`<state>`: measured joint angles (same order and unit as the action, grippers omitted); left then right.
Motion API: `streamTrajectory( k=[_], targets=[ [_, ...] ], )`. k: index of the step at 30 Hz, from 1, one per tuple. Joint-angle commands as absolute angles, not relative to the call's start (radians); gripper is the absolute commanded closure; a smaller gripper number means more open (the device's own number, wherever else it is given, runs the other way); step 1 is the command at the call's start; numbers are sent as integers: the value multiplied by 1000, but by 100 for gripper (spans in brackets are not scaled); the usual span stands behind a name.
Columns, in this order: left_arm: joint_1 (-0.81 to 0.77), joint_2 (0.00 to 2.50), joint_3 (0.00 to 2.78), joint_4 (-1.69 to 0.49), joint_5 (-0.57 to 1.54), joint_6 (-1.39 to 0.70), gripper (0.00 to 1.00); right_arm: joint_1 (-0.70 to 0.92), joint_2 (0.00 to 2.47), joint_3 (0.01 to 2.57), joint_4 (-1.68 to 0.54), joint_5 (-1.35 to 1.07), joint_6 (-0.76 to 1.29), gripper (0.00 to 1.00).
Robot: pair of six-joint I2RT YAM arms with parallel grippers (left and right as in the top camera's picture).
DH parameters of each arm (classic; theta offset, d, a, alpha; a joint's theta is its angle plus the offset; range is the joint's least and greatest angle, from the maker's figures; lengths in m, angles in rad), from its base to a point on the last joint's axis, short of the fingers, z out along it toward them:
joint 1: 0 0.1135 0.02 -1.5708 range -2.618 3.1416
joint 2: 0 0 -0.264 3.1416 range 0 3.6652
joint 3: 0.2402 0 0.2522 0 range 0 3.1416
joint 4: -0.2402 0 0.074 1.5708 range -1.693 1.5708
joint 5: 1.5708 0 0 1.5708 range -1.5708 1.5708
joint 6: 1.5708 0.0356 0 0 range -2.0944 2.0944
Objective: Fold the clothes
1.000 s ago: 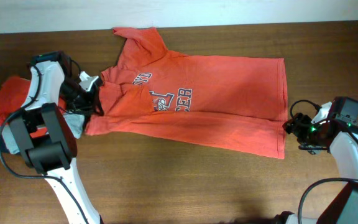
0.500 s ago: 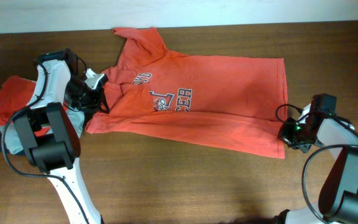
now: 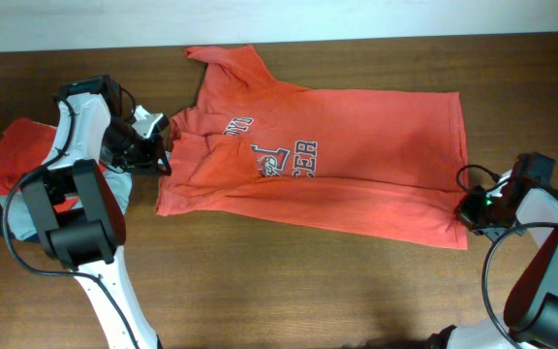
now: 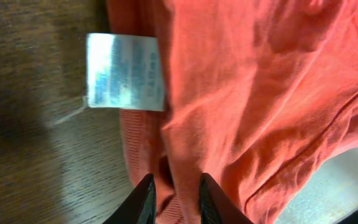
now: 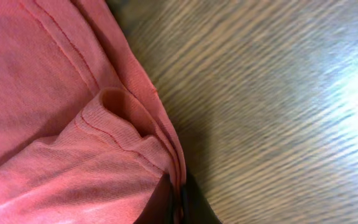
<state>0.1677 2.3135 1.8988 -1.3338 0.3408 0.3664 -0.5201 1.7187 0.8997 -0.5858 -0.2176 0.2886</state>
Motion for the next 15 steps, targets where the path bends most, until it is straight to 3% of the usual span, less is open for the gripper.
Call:
streamTrajectory(
  k=[1,10,15],
  targets=[
    [167,2305,1899,-1308,351,364,76,-538,1749,892,-590,-127,296,96],
    [162,2300,2001,-1375,352,365,76,-543,1749,934,-657,63,348,95],
    [159,2276,2004,-1407,387,365,74,-580,1749,973,-698,27,357,95]
  ],
)
